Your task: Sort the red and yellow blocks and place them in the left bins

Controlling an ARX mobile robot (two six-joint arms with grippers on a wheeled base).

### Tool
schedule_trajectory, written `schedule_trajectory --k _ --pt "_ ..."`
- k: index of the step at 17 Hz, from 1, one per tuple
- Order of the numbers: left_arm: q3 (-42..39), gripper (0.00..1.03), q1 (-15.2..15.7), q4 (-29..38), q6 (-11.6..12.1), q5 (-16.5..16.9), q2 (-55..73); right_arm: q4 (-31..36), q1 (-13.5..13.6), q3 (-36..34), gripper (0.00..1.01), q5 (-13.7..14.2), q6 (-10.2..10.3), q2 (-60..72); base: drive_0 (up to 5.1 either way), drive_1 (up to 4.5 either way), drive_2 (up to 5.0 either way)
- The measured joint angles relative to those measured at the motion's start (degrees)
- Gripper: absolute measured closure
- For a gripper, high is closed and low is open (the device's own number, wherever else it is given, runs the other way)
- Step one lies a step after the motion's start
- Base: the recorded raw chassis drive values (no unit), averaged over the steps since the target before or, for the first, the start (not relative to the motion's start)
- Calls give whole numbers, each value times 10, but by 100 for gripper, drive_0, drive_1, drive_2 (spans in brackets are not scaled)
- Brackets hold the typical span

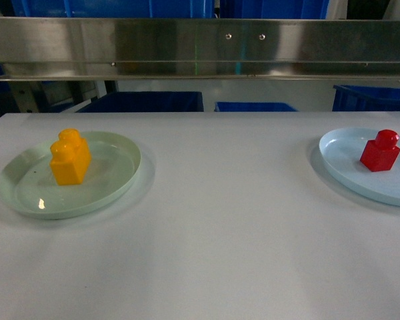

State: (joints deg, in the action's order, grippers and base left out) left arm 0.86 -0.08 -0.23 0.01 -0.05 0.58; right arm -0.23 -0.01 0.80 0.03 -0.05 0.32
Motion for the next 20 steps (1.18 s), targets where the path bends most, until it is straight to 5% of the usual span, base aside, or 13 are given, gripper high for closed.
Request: schedule_trajectory --k 5,7,10,13,15,17,20 --pt "0 5 0 0 0 0 0 0 0 0 3 0 0 0 0 0 0" --pt "1 5 -27 28 0 -17 17 29 10 1 3 0 0 25 0 0 0" --pt "34 5 -44 179 -1 -29 169 191 19 32 3 -23 26 228 0 0 0" --pt "158 5 -25 283 -42 20 421 354 7 166 3 -30 50 510 0 0 0" --pt "257 5 -30 265 -49 60 599 363 4 264 3 -44 61 681 0 0 0" --pt "340 5 -32 285 -47 79 772 367 8 359 3 -22 54 848 0 0 0" --pt "353 5 -8 362 -34 31 888 370 9 377 3 -15 35 903 0 0 0"
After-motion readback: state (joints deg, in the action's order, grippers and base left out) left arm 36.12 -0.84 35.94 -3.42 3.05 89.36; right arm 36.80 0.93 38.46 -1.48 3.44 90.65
